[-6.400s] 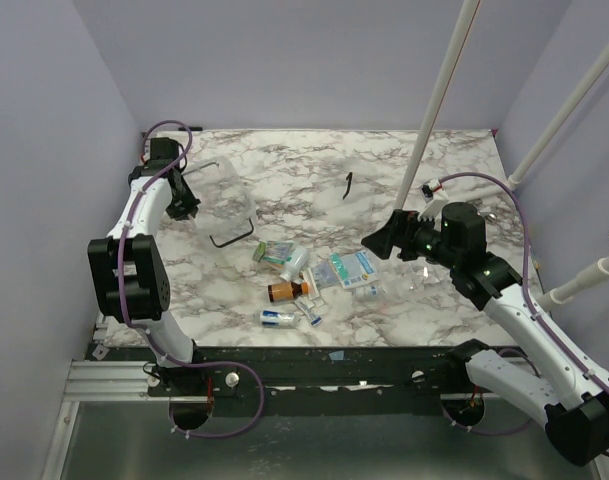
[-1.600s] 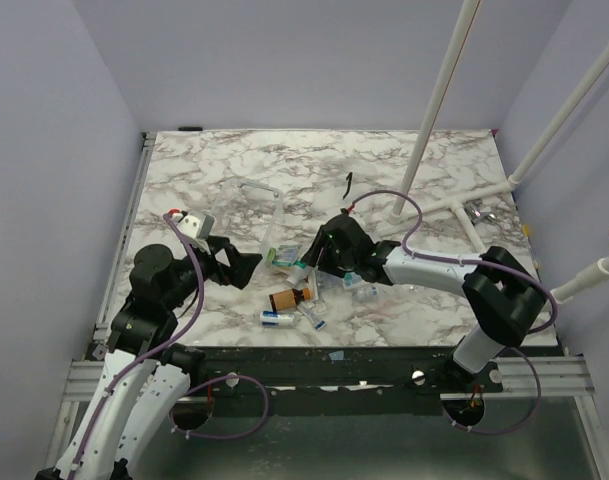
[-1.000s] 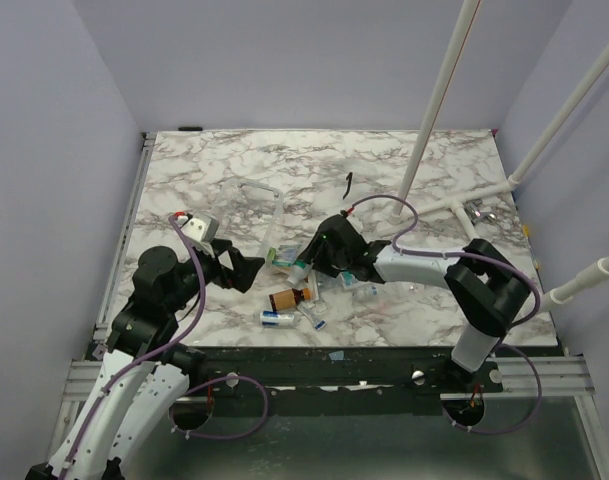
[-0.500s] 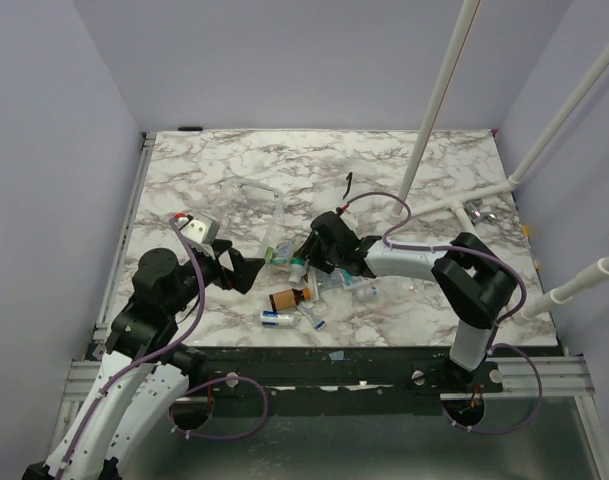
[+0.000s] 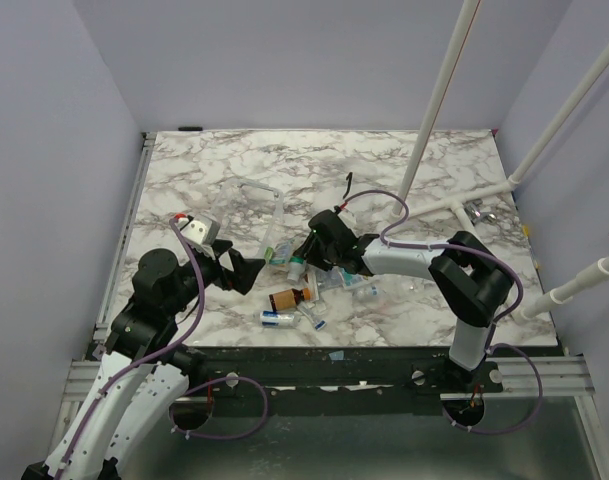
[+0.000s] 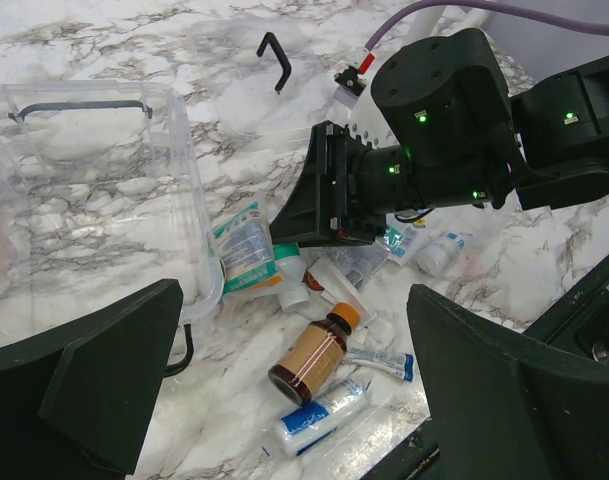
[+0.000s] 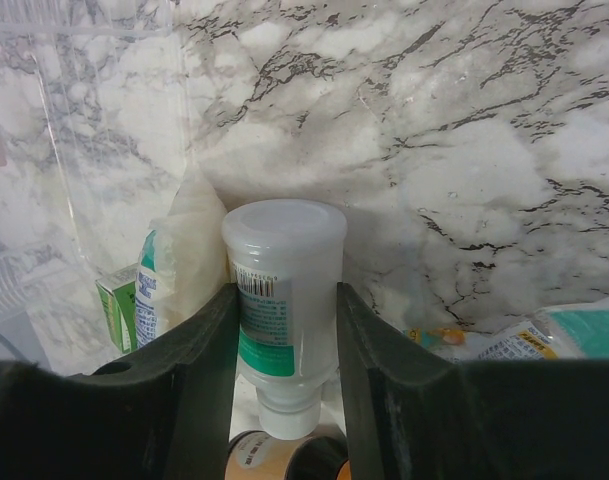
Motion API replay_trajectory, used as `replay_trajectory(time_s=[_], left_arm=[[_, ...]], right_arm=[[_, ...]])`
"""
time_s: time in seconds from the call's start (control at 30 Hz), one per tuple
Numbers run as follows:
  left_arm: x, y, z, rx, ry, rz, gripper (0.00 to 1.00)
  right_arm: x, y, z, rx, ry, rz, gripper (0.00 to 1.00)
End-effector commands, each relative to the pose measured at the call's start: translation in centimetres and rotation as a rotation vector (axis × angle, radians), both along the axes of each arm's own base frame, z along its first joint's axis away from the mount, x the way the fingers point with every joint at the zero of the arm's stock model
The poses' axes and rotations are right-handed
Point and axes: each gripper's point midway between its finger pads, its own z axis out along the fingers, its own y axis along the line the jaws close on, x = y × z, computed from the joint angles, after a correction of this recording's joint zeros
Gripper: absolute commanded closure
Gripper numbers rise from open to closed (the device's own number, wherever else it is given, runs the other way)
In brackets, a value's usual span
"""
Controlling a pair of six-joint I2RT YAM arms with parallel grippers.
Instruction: Organize the medicine kit
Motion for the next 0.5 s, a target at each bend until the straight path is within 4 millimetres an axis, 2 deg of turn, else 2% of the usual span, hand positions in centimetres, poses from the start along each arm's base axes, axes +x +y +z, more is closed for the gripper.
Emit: replay_trajectory(time_s=[0.0, 0.17, 0.33, 0.47], left_arm=[[0.0, 0.2, 0.0, 0.013, -0.007, 0.007, 0.02], [0.0, 0.2, -0.1, 0.015, -0.001, 0.006, 0.02], [0.0, 0.1, -0.2, 0.016, 0.002, 0.004, 0.01], [0.1, 0.1, -0.3, 0.018, 0.005, 0.004, 0.02]], right_arm=[[-0.1, -0.3, -0.7, -0.046, -0.003, 0.008, 0.98], [-0.1, -0.6, -0.3, -0.047, -0.014, 0.010, 0.99], [-0.2, -0.5, -0.9, -0.065, -0.003, 0.020, 0.61], [-0.4, -0.3, -1.8, -0.068, 0.020, 0.027, 0.49]])
